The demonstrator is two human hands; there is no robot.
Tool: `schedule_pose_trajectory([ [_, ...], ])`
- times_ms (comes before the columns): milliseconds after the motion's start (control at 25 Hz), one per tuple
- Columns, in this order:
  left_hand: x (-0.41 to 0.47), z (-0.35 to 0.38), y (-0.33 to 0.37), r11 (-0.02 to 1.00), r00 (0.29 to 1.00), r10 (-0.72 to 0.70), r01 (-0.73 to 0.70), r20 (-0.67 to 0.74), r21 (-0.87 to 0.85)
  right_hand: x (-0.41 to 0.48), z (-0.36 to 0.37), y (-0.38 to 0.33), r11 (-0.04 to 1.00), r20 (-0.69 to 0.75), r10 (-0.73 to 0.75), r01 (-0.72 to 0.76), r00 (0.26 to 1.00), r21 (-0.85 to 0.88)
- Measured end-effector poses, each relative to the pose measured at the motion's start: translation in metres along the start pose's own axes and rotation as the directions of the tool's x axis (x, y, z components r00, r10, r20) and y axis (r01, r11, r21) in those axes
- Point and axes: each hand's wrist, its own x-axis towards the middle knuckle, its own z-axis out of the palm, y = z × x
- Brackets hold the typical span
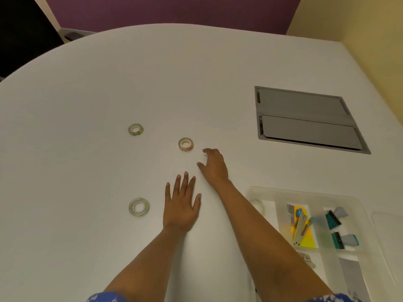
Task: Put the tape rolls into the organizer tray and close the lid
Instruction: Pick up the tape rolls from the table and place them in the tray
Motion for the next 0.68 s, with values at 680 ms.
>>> schedule_pose_trajectory([
  [680, 0.033, 0.0, 0.0, 1.0, 1.0, 0.006, -0.006, -0.004, -0.013, 0.055, 0.01, -0.023, 0.987, 0.057, -0.16, 0.161, 0.985, -0.002],
])
